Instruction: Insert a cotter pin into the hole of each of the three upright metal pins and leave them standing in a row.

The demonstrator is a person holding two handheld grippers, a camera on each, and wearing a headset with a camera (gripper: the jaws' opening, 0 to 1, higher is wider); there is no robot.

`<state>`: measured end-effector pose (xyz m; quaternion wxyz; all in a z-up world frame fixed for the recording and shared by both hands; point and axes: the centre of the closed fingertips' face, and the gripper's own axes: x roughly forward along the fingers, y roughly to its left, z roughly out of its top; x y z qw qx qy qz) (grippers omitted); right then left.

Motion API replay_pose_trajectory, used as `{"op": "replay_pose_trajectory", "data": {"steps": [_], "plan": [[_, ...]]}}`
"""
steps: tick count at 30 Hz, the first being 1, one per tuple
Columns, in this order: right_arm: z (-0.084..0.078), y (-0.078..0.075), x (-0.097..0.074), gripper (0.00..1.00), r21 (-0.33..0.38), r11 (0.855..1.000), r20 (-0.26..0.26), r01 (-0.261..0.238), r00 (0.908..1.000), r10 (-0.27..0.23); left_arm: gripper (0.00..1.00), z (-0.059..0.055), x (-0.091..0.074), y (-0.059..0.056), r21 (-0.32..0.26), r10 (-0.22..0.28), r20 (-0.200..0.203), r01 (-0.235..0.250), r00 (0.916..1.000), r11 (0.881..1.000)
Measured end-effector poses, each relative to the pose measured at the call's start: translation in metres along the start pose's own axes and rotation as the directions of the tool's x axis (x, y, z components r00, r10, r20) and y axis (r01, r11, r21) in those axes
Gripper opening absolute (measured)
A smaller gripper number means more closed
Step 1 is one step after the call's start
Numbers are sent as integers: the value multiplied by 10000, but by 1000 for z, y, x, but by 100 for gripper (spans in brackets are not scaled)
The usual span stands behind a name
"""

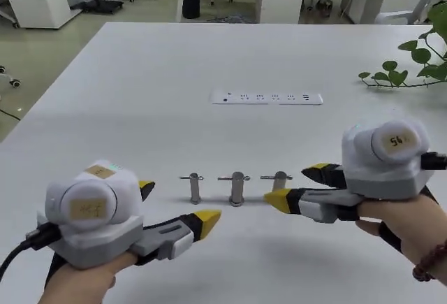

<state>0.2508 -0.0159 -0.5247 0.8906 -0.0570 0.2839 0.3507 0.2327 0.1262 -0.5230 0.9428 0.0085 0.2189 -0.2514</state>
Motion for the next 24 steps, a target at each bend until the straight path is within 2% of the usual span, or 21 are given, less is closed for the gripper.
{"op": "replay_pose_trajectory", "data": {"steps": [4,5,6,8,13,17,21,24], "plan": [[-2,-4,-2,56,294,9984,202,483,9986,-489,72,0,5,3,-148,165,-14,-165,9999,9998],[-4,-7,-2,57,320,9965,209,775,9967,-782,75,0,7,5,-230,270,-66,-272,9996,9994],[-6,-9,-4,56,63,9940,217,1093,9938,-1094,76,-1,7,6,-252,267,-103,-270,9996,9993],[-9,-7,-6,57,-18,9914,243,1306,9912,-1305,77,0,6,6,-350,259,-104,-262,9996,9990],[-13,-3,-8,60,393,9883,458,1474,9878,-1492,81,2,5,8,-334,331,6,-330,9995,9989],[-13,-3,-7,62,283,9879,434,1527,9871,-1539,82,1,6,6,-255,295,-64,-296,9995,9992],[-9,-2,-8,65,379,9875,578,1527,9863,-1547,87,3,7,6,-264,356,44,-355,9994,9990],[-10,-3,-6,66,380,9867,471,1583,9860,-1600,88,5,8,5,-294,330,73,-327,9994,9990]]}}
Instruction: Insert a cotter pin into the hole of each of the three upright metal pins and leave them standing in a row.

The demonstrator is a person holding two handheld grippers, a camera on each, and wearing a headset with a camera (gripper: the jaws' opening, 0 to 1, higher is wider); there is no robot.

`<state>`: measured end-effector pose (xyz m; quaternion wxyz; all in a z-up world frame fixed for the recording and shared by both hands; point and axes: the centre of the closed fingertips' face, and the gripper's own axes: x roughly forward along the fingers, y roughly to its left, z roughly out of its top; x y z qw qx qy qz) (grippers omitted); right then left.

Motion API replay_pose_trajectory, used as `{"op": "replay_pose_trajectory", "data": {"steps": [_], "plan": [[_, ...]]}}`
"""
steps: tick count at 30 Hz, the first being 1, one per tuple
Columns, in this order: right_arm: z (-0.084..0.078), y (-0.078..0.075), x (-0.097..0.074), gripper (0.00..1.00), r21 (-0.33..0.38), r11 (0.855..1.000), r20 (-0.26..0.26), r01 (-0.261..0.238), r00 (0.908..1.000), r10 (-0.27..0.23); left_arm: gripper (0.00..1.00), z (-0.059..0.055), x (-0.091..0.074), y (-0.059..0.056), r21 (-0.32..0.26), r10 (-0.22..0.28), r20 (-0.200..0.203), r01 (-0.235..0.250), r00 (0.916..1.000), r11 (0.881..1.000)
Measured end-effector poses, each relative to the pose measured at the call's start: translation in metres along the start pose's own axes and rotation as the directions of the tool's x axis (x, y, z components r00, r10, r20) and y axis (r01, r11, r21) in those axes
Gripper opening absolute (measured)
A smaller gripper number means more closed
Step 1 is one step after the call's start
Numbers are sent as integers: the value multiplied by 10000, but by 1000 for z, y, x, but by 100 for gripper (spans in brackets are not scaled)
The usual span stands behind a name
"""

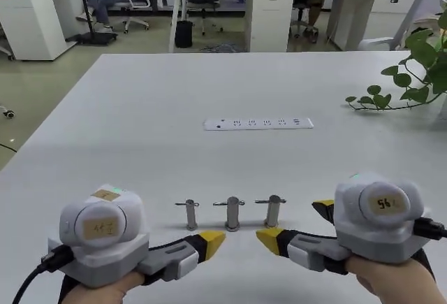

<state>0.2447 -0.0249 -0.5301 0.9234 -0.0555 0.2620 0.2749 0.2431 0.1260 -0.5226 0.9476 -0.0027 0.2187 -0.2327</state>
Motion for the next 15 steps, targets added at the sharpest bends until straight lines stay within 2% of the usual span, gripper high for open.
{"op": "replay_pose_trajectory", "data": {"steps": [15], "plan": [[0,5,1,70,191,9998,-31,-66,10000,66,89,-1,-4,2,-5,143,-62,-143,9999,9999]]}}
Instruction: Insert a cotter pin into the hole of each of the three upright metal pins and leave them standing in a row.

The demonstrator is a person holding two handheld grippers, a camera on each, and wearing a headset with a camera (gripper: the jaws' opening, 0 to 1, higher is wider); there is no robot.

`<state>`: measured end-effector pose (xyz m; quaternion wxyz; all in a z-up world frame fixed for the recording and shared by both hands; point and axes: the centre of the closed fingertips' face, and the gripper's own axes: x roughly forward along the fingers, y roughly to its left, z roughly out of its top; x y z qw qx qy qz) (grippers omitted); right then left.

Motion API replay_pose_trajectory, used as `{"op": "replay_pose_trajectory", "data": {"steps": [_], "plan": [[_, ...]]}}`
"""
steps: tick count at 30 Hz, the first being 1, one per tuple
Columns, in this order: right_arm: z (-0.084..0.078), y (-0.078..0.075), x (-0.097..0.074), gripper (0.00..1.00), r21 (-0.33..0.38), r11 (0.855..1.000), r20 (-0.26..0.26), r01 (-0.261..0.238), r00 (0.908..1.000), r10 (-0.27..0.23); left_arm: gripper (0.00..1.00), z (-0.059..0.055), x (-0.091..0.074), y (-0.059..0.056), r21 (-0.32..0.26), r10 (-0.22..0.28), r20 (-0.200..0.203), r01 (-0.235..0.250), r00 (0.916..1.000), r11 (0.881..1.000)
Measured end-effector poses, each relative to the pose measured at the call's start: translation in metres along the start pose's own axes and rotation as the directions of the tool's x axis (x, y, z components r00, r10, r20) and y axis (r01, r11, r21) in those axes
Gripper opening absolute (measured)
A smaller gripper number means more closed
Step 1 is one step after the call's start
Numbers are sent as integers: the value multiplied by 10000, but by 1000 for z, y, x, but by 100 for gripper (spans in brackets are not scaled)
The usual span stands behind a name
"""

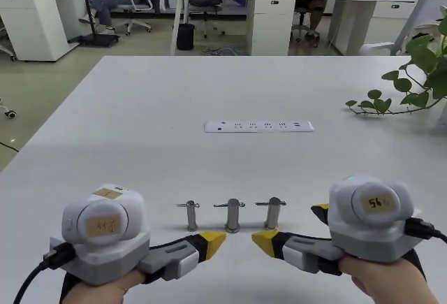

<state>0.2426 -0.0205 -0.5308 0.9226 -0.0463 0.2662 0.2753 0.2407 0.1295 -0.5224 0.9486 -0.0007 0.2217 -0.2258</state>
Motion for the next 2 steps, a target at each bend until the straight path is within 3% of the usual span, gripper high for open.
{"op": "replay_pose_trajectory", "data": {"steps": [2], "plan": [[0,1,0,72,11,10000,-7,-17,10000,17,89,-1,1,-1,53,-27,-70,27,10000,10000]]}}
